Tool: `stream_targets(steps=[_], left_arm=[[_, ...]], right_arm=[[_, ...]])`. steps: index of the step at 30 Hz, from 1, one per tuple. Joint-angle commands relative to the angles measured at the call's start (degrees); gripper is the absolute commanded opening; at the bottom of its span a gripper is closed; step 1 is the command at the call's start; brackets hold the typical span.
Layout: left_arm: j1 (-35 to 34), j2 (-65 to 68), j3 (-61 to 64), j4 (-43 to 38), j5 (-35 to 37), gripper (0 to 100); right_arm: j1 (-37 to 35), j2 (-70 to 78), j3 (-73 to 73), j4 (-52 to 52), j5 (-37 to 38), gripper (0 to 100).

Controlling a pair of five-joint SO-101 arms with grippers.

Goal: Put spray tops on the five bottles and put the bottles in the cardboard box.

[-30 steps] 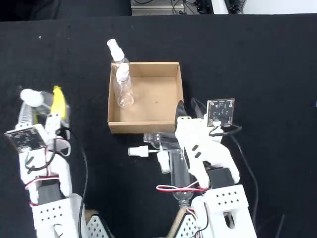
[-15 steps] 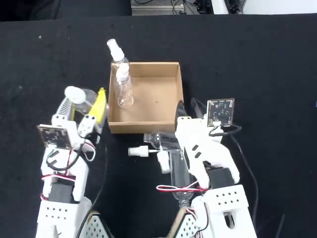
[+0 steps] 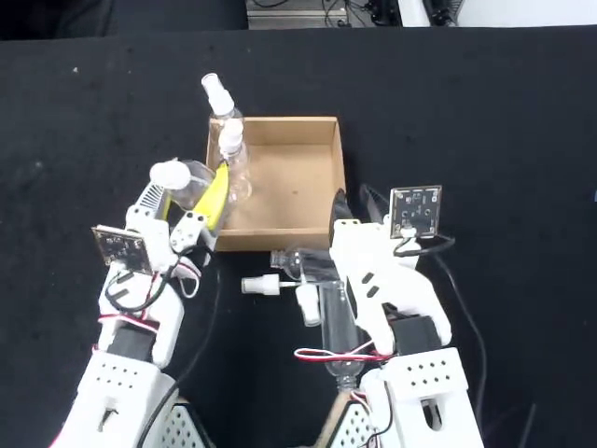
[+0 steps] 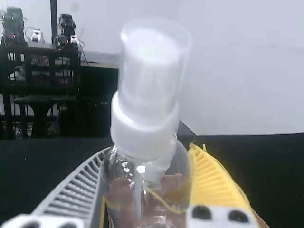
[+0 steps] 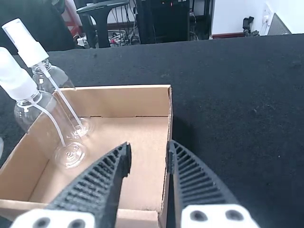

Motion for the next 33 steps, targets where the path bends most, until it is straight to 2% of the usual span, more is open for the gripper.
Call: stream_targets(steps=[1,12,19,33], left_arm=[[0.7,12.4,-2.8,-9.8,0.2,3],[0.7,28.2,-9.2,-14.2,-0.1,3],[0.9,33.7,-9.5,-14.4,-6.9,3],[0.8,42.3,-14.0,-14.5,-6.8,3]], right_arm=[[0.7,-1.4,0.0,-1.8,0.6,10.3],[0.7,-1.4,-0.1,-1.8,0.6,10.3],[0.7,-1.4,-0.1,-1.8,0.6,10.3],[0.7,-1.4,-0.1,-1.8,0.6,10.3]])
